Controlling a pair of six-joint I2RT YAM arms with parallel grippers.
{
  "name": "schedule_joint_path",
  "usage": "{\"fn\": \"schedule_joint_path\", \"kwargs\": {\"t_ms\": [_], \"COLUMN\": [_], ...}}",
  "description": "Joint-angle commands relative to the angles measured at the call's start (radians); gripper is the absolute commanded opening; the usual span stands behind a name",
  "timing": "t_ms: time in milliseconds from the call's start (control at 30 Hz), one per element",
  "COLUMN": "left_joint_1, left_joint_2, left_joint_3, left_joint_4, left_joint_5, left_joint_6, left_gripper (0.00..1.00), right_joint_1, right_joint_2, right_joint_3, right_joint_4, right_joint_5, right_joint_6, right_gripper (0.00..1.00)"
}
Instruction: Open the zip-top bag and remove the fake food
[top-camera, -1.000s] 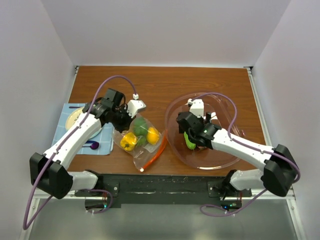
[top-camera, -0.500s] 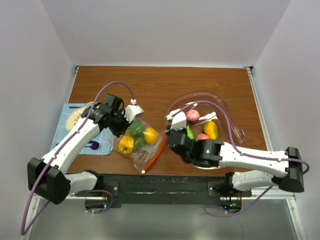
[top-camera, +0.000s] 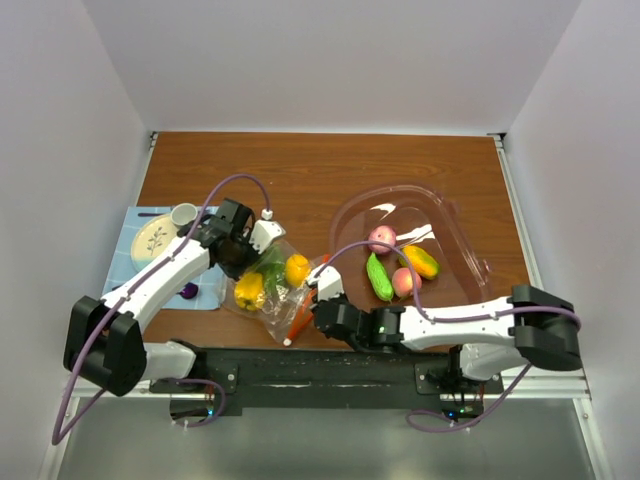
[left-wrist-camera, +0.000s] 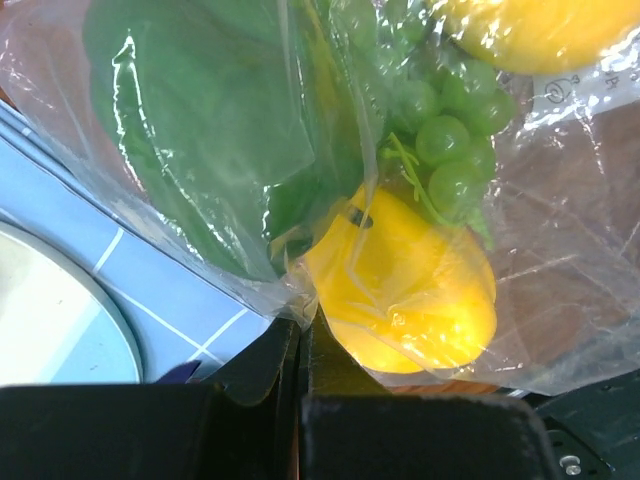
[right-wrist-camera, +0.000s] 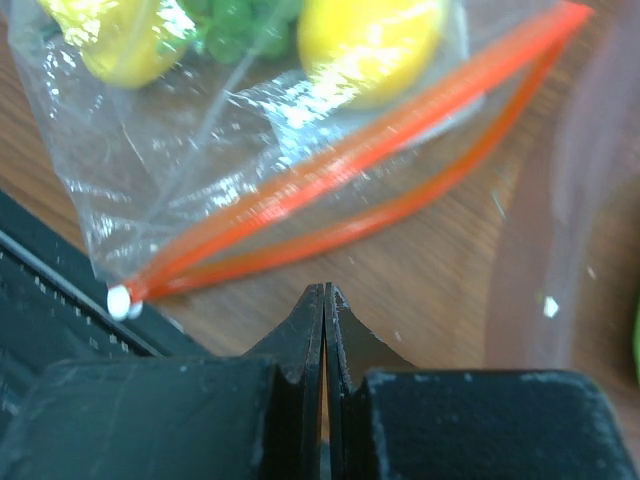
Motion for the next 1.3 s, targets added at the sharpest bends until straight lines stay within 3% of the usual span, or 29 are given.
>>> {"fn": "schedule_joint_path", "kwargs": {"t_ms": [0, 167, 233, 300, 367, 567, 1067, 1200, 1267], "left_joint_1": [-0.007, -0.007, -0.007, -0.007, -0.007, -0.007, -0.007, -0.007, -0.007], "left_joint_2": [0.022, 0.028, 0.028, 0.029, 0.026, 0.025, 0.022, 0.016, 0.012], "left_joint_3": [0.009, 0.013, 0.004, -0.005, -0.01, -0.011, -0.017, -0.026, -0.032], "left_joint_4": [0.042, 0.04, 0.04, 0.04, 0.037, 0.028, 0.0, -0.003, -0.004], "left_joint_5": [-0.009, 0.005, 0.007, 0.008, 0.011, 0.042, 0.065, 0.068, 0.063], "left_joint_6": [-0.013, -0.005, 0.003, 0.009, 0.021, 0.047, 0.082, 0.087, 0.09], "left_gripper": [0.0, 0.0, 0.0, 0.0, 0.0, 0.0, 0.0, 0.0, 0.0], "right_joint_1": [0.003, -0.02, -0.046, -0.071, -0.099, -0.14, -0.186, -0.197, -0.2], "right_joint_2": [0.093, 0.201, 0.227, 0.242, 0.267, 0.336, 0.54, 0.559, 0.534], "right_joint_3": [0.08, 0.157, 0.16, 0.161, 0.173, 0.229, 0.356, 0.338, 0.312], "right_joint_4": [0.19, 0.25, 0.297, 0.319, 0.331, 0.371, 0.367, 0.388, 0.41], "right_joint_5": [0.048, 0.099, 0.1, 0.097, 0.122, 0.125, 0.08, 0.071, 0.058], "right_joint_6": [-0.099, -0.154, -0.176, -0.179, -0.179, -0.228, -0.199, -0.191, -0.188], "right_gripper": [0.0, 0.03, 0.2, 0.63, 0.8, 0.84, 0.83, 0.74, 0.56]}}
